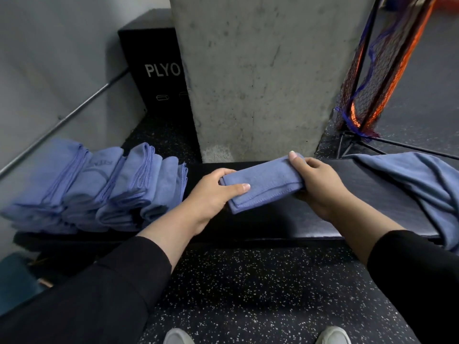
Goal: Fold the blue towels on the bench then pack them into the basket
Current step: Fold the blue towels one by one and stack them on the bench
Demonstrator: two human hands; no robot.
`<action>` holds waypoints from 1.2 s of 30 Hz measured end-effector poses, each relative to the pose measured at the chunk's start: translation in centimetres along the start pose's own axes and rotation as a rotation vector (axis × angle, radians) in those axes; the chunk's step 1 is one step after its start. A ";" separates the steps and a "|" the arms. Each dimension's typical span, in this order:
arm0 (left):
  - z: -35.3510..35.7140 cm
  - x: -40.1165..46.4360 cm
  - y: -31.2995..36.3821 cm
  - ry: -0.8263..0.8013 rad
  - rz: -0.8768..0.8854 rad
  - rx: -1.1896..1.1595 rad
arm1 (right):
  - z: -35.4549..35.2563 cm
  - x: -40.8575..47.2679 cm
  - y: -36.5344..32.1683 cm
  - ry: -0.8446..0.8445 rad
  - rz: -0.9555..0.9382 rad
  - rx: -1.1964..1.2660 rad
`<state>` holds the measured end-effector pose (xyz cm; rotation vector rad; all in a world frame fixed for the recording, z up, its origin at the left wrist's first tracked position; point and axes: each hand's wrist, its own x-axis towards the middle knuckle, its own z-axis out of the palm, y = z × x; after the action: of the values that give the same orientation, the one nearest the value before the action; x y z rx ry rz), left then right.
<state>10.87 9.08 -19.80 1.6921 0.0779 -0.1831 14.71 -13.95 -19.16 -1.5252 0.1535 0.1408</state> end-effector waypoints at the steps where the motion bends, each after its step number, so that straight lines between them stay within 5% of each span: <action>1: -0.5 -0.5 0.5 0.037 0.001 -0.038 | 0.8 -0.3 -0.5 -0.027 0.047 0.111; 5: -2.6 -3.2 2.5 0.174 0.042 -0.125 | 4.4 -2.1 -2.3 -0.174 0.141 0.456; 16: -9.7 -10.4 3.9 0.377 0.037 -0.071 | 14.7 -6.6 -4.6 -0.149 0.156 0.472; 31: -19.5 -13.2 3.1 0.702 -0.062 -0.105 | 32.6 1.0 -9.4 -0.321 -0.165 -0.377; 36: -20.5 -13.5 2.5 0.679 -0.073 0.825 | 34.2 3.1 -7.4 -0.301 -0.444 -1.098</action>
<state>-0.48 29.84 -12.64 2.5114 0.6424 0.3685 19.57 19.90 -11.11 -2.5527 -0.6000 0.0974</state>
